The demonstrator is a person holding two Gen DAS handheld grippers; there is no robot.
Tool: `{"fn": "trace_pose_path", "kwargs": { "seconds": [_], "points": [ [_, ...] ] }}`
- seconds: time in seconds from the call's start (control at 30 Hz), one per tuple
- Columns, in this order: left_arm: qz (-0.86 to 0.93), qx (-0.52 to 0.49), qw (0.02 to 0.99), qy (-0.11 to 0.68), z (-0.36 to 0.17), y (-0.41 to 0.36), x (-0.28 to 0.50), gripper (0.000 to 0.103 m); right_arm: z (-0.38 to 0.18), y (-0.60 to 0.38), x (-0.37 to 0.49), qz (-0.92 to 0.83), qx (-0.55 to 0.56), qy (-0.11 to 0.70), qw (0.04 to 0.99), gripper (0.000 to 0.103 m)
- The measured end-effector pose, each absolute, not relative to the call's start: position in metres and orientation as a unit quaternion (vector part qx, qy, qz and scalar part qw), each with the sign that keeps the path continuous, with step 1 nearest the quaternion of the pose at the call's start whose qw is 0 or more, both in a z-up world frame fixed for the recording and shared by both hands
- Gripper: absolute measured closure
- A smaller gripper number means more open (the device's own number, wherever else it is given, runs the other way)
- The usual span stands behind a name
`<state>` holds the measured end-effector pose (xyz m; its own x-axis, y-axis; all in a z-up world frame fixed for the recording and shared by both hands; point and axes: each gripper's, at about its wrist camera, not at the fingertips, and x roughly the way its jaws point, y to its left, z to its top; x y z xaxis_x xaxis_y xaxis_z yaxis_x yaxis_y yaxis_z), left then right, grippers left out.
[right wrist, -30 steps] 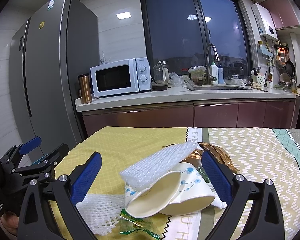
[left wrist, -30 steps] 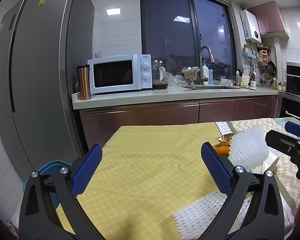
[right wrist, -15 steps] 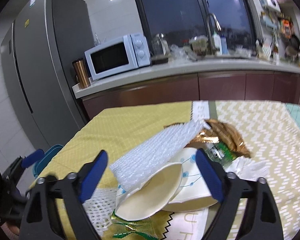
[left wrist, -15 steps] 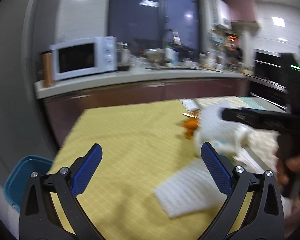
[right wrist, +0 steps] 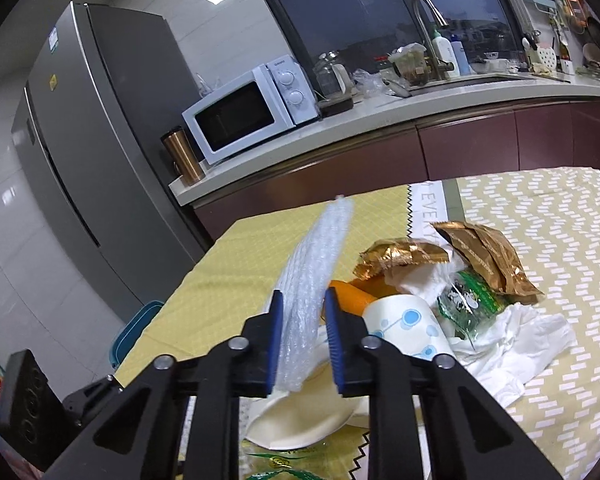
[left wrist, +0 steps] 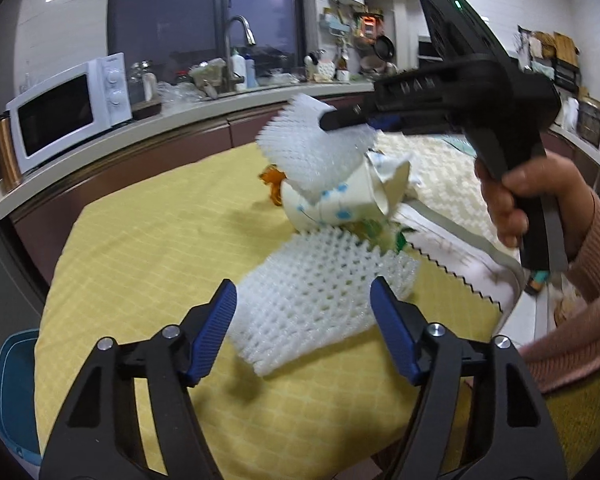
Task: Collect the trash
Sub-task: 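Grasp the white foam net with the right gripper while the left gripper grasps a paper cup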
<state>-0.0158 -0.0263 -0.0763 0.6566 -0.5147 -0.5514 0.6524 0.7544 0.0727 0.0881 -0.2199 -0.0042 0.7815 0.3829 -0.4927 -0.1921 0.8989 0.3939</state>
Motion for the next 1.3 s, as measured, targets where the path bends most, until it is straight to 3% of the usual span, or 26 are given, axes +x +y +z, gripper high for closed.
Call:
{"fn": "trace_pose_path", "kwargs": {
  "seconds": [0.07,0.4,0.67,0.73,0.8,0.93,1.07,1.3],
  "points": [
    [-0.326,0.135,0.898,0.261,-0.080,-0.029,-0.022,0.045,-0.001,-0.220,0.088,0.160,0.167,0.288,0.929,0.091],
    [-0.368,0.074,0.896,0.239,-0.042,-0.033,-0.020,0.045,0.024,-0.236,0.073,0.161,0.176,0.243,0.940,0.092],
    [-0.332,0.125,0.891,0.285,-0.035,-0.099,0.021,0.045,0.027,-0.254,0.072,0.149,0.187,0.230,0.943,0.092],
    [-0.319,0.144,0.887,0.300,-0.040,-0.112,0.027,0.050,0.026,-0.256,0.072,0.148,0.188,0.230,0.943,0.092],
    [-0.310,0.150,0.882,0.321,-0.047,-0.116,0.033,0.064,0.024,-0.258,0.073,0.149,0.191,0.230,0.942,0.092],
    [-0.296,0.128,0.884,0.339,-0.052,-0.106,0.042,0.075,0.020,-0.262,0.076,0.154,0.197,0.233,0.940,0.092],
    [-0.287,0.099,0.890,0.340,-0.049,-0.085,0.049,0.094,0.021,-0.257,0.078,0.165,0.200,0.233,0.937,0.092],
    [-0.264,0.030,0.910,0.317,-0.028,-0.033,0.055,0.098,0.032,-0.241,0.090,0.209,0.216,0.224,0.927,0.092]
  ]
}}
